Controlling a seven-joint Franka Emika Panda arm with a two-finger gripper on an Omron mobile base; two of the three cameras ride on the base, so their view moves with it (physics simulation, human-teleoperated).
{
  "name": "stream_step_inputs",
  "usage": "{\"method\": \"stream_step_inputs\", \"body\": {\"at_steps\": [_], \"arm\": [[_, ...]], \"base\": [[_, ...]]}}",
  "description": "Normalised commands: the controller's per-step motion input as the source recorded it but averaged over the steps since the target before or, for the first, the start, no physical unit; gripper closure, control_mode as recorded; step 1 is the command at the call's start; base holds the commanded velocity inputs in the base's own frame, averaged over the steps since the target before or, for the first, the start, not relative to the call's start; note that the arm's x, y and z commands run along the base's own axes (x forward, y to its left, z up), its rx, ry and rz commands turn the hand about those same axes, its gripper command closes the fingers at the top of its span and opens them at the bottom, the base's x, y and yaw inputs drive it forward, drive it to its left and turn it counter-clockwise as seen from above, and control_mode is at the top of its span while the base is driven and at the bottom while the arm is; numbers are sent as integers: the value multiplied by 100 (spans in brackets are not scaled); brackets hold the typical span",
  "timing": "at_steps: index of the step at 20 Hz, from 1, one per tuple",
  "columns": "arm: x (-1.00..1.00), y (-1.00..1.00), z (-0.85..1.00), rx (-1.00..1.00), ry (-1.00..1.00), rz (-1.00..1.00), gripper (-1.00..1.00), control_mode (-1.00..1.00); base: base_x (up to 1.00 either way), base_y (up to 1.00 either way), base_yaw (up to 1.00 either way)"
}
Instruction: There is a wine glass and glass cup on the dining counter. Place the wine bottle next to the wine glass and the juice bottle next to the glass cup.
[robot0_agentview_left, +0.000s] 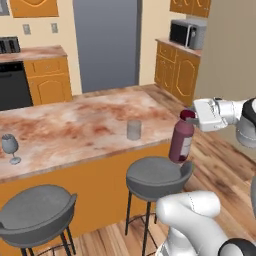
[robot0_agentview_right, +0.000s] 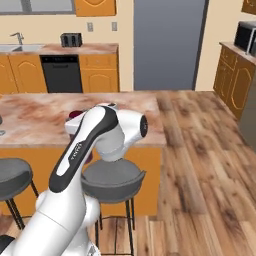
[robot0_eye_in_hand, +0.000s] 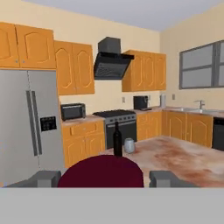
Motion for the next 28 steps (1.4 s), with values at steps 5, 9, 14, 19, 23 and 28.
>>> {"method": "stream_step_inputs", "body": {"at_steps": [5, 9, 14, 19, 23, 28], "arm": [[0, 0, 0, 0, 0, 0, 100, 100], [5, -26, 0, 4, 0, 4, 100, -100], [59, -48, 0, 3, 0, 8, 100, -100], [100, -32, -4, 1, 0, 12, 100, -100], [100, -33, -11, 0, 2, 15, 100, -100], [100, -9, -23, -3, 3, 15, 100, -100]], "base": [[22, -49, 28], [2, -26, 5], [0, 0, 0], [0, 0, 0], [0, 0, 0], [0, 0, 0]]}}
